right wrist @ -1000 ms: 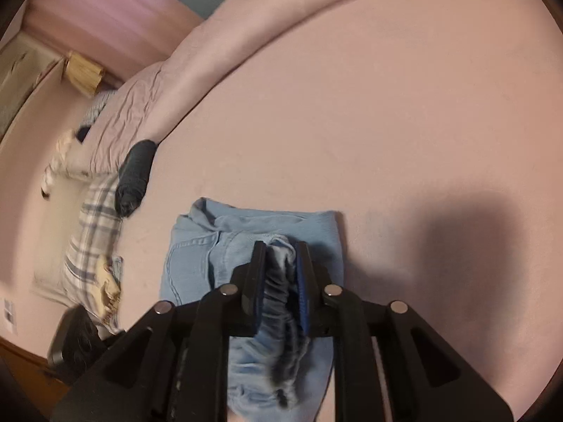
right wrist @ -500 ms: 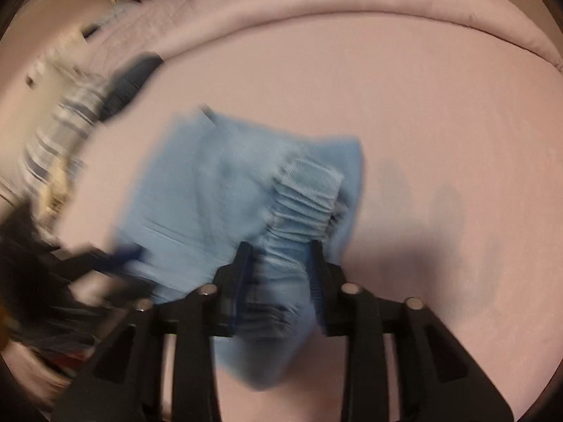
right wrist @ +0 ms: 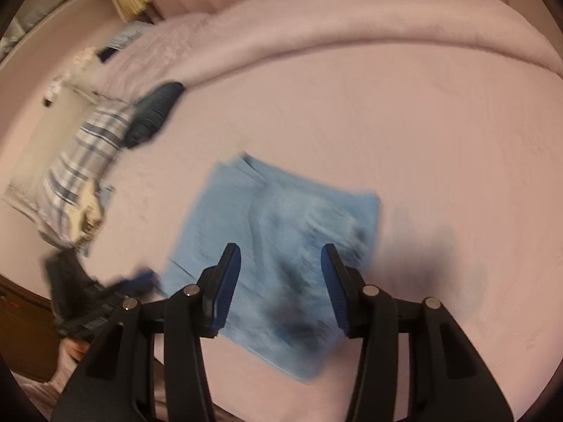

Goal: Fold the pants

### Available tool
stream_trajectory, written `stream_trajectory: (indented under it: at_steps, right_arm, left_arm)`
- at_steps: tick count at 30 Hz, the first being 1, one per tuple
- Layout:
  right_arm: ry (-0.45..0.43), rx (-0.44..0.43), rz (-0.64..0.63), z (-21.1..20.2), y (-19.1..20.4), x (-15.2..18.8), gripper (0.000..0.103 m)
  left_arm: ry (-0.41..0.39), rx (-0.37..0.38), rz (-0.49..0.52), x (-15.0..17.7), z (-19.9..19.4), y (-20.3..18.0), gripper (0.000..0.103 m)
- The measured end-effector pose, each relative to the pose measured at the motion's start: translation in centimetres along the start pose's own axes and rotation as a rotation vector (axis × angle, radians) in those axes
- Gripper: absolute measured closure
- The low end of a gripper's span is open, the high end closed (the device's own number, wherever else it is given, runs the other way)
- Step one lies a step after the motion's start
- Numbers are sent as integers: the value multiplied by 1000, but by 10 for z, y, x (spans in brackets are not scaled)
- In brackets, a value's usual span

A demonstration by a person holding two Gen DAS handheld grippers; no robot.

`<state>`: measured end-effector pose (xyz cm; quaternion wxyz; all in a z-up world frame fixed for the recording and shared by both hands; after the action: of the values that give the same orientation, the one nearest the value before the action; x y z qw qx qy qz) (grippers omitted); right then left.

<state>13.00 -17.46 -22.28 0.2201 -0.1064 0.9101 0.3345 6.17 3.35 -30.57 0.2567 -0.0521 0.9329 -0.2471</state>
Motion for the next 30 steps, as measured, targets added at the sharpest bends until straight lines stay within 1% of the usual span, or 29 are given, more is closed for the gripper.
stream_trajectory:
  at_steps: [2, 4, 7, 11, 13, 14, 16, 18, 19, 20, 21, 23, 25, 28, 30]
  right_arm:
    - [31, -10, 2, 23, 9, -9, 55]
    - [75, -22, -13, 58, 21, -22, 55]
    - [134, -36, -9, 98, 30, -39, 55]
    - [210, -26, -46, 142, 46, -59, 57]
    - [259, 3, -61, 164, 42, -67, 57]
    - [278, 12, -58, 169, 38, -67, 57]
    - [333, 12, -34, 188, 35, -67, 58]
    - [403, 0, -24, 200, 36, -59, 63]
    - [439, 11, -28, 205, 34, -54, 66]
    - [468, 47, -38, 208, 30, -50, 78]
    - [478, 45, -34, 210, 30, -49, 82]
    - [477, 51, -61, 207, 34, -50, 91]
    - [468, 85, -112, 205, 38, -52, 92]
    - [456, 126, -146, 208, 34, -54, 94]
    - [437, 172, -164, 209, 29, -58, 103]
  left_arm:
    - [11, 35, -14, 1, 3, -3, 59]
    - [30, 62, -30, 0, 10, -8, 59]
    - [58, 95, -58, 0, 16, -9, 59]
    - [86, 145, -95, -4, 24, -16, 59]
    - [92, 153, -104, -4, 26, -15, 60]
    - [95, 159, -112, -4, 27, -15, 61]
    - [99, 152, -120, -3, 29, -15, 67]
    - [99, 148, -126, -2, 28, -14, 71]
    - [97, 149, -129, -2, 28, -13, 73]
    - [93, 146, -126, -2, 27, -13, 74]
    - [91, 137, -120, -2, 28, -13, 76]
    - [79, 124, -106, -2, 26, -17, 78]
    - [68, 94, -85, -2, 25, -21, 80]
    - [60, 46, -60, 3, 25, -25, 80]
    - [56, 25, -37, 10, 28, -26, 80]
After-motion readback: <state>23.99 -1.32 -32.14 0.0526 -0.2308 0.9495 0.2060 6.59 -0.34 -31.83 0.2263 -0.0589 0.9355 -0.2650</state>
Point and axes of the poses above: each gripper's, at about its wrist camera, not at the fingertips, and z roughly the way its jaws point, y to its left, x to its underside, the point moved 10 cm from there along z, roughly the way its jaws point, and after that the axes turned 12 degrees about -x, right-handed, at the moved point
